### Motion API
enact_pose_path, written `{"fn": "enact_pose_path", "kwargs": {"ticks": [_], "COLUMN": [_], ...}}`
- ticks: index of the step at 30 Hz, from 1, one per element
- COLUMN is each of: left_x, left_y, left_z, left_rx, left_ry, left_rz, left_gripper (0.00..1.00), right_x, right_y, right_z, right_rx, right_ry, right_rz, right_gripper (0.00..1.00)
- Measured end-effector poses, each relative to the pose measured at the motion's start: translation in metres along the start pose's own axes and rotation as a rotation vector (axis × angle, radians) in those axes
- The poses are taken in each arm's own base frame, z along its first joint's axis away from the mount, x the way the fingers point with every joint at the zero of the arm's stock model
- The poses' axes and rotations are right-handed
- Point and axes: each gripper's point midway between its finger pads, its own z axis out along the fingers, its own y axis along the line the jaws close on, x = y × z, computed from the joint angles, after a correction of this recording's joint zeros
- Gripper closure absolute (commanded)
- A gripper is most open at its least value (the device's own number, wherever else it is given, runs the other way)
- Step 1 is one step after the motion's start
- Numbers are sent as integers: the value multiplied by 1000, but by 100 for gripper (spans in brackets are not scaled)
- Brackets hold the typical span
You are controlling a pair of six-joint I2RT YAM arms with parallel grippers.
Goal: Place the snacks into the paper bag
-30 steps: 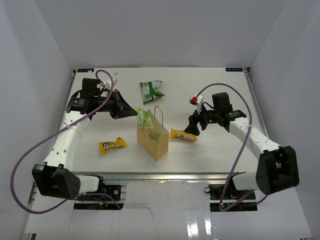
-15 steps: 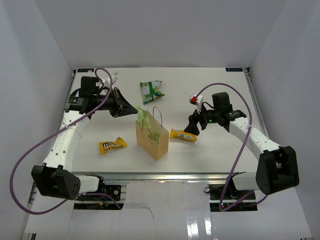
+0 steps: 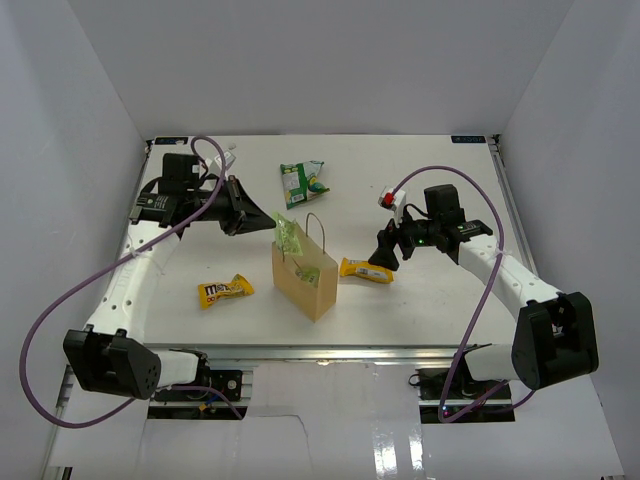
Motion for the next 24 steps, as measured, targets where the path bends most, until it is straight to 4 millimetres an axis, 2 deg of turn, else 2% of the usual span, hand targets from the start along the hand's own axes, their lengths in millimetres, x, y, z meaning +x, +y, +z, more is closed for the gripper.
{"fn": "enact_pose_path", "kwargs": {"ticks": [3, 6, 13, 14, 15, 16, 20, 23, 24], "left_x": [3, 7, 15, 15, 15, 16, 17, 18, 18], "left_y": [5, 10, 22, 22, 22, 23, 24, 24, 24], "left_z": [2, 3, 6, 6, 6, 6, 5, 5, 5], "left_rx": [-9, -18, -42, -42, -43, -44, -50, -52, -51], "left_ry": [12, 23, 50, 50, 51, 51, 55, 58, 59], "left_rz": [-12, -20, -44, -43, -41, -37, -43, -46, -47], "left_gripper": [91, 77, 75, 72, 64, 62, 59, 62, 67], "right_x": [0, 0, -1, -1, -1, -1, -2, -3, -4], "right_y": [0, 0, 0, 0, 0, 0, 0, -1, -1], "right_z": [0, 0, 0, 0, 0, 0, 0, 1, 1], "right_rx": [0, 0, 1, 1, 1, 1, 1, 2, 1], "right_ry": [0, -1, -5, -5, -5, -5, -6, -12, -14], "right_rz": [0, 0, -2, -1, 0, 1, 3, 0, -2], "right_gripper": [16, 16, 16, 16, 16, 16, 16, 16, 15]}}
